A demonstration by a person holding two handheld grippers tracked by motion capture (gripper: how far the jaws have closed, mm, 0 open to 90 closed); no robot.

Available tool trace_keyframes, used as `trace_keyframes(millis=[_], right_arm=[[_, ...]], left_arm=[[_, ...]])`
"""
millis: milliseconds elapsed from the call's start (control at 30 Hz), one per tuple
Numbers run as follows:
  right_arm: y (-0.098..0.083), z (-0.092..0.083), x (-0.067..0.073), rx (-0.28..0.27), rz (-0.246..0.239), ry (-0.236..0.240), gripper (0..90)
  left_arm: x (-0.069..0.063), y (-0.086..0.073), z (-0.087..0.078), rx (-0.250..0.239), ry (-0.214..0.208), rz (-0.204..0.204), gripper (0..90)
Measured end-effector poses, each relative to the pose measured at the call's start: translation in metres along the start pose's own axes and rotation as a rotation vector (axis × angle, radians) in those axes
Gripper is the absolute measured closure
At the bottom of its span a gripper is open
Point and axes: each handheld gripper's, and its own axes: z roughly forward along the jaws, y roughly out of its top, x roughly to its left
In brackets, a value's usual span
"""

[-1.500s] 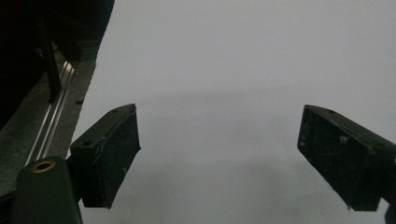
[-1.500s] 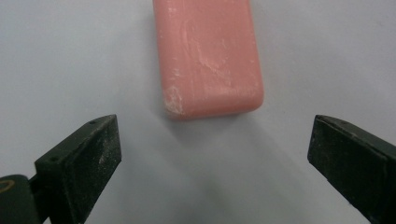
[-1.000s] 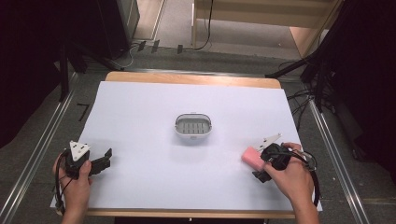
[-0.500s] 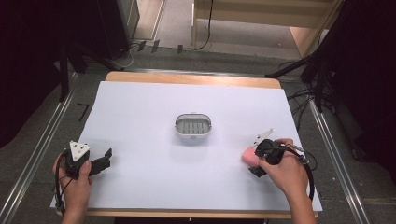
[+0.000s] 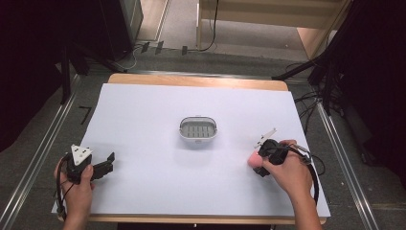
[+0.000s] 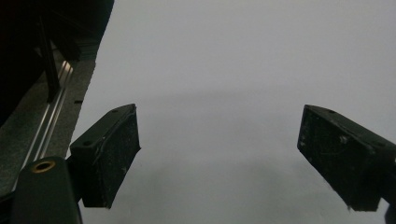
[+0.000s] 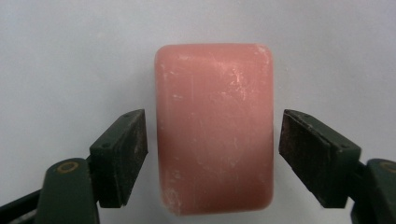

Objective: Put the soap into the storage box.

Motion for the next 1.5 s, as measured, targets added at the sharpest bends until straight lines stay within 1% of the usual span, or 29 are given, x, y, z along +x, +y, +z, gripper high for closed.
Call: trace_keyframes(millis=[67, 100, 133, 200, 267, 333, 467, 533, 600, 700, 833, 867, 967, 1067, 1133, 1267, 1333, 1400, 1467, 1500], right_arm=[[0.000, 0.001, -0.001, 0.000, 0.002, 0.001, 27.3], [0.001, 0.001, -0.001, 0.007, 0.015, 0.008, 29.4], [0.001, 0.001, -0.001, 0.007, 0.015, 0.008, 29.4], [0.002, 0.002, -0.002, 0.010, 0.042, 0.012, 32.5], [0.002, 0.003, -0.004, 0.008, 0.051, 0.014, 32.8], [0.002, 0.004, -0.004, 0.008, 0.047, 0.023, 33.6], [0.004, 0.007, -0.004, 0.021, 0.061, 0.025, 35.0], [0.004, 0.008, -0.005, 0.022, 0.056, 0.036, 37.8], [0.004, 0.009, -0.005, 0.021, 0.064, 0.038, 38.5], [0.005, 0.009, -0.005, 0.023, 0.061, 0.036, 38.7], [0.006, 0.008, -0.005, 0.035, 0.041, 0.028, 38.8], [0.007, 0.008, -0.005, 0.032, 0.029, 0.030, 38.8], [0.009, 0.005, -0.004, 0.019, 0.019, 0.041, 38.8], [0.012, 0.002, -0.003, 0.014, 0.008, 0.035, 38.8], [0.017, 0.000, -0.001, -0.006, -0.020, 0.033, 38.8], [0.026, -0.004, 0.003, -0.012, -0.063, 0.030, 38.8], [0.030, -0.004, 0.004, -0.026, -0.093, 0.032, 38.8], [0.035, -0.006, 0.006, -0.030, -0.098, 0.041, 38.8], [0.041, -0.007, 0.008, -0.037, -0.120, 0.050, 38.8], [0.044, -0.007, 0.010, -0.036, -0.124, 0.053, 38.8]], left_arm=[[0.000, 0.000, 0.000, 0.000, 0.000, 0.000, 13.7], [0.000, 0.000, 0.000, -0.001, 0.000, -0.001, 13.8], [0.000, 0.000, 0.000, -0.001, 0.000, -0.001, 13.7], [0.000, 0.000, 0.000, 0.000, -0.001, 0.000, 13.7], [0.000, 0.000, 0.000, 0.000, 0.000, 0.000, 13.7], [0.000, 0.000, 0.000, 0.000, 0.000, 0.000, 13.7], [0.000, 0.000, 0.000, 0.000, -0.001, 0.000, 13.7], [0.000, 0.000, 0.000, 0.000, -0.001, -0.001, 13.7], [0.000, 0.000, 0.000, 0.001, -0.001, 0.000, 13.7], [0.000, 0.000, 0.000, 0.001, -0.001, -0.001, 13.7], [0.000, 0.000, 0.000, 0.002, -0.003, -0.001, 13.7], [0.000, 0.000, 0.000, 0.002, -0.004, -0.002, 13.7], [0.000, 0.000, 0.000, 0.002, -0.003, -0.001, 13.7], [0.000, 0.000, 0.000, 0.004, -0.002, 0.000, 13.7], [0.000, 0.000, 0.000, 0.003, -0.002, 0.000, 13.7], [0.000, 0.000, 0.000, 0.002, -0.005, -0.002, 13.7], [0.000, 0.000, 0.000, 0.003, -0.004, -0.002, 13.7], [0.000, 0.000, 0.000, 0.003, -0.004, -0.002, 13.7], [0.001, 0.000, 0.000, 0.004, -0.003, -0.003, 13.7], [0.001, 0.000, 0.000, 0.005, -0.002, -0.003, 13.7]])
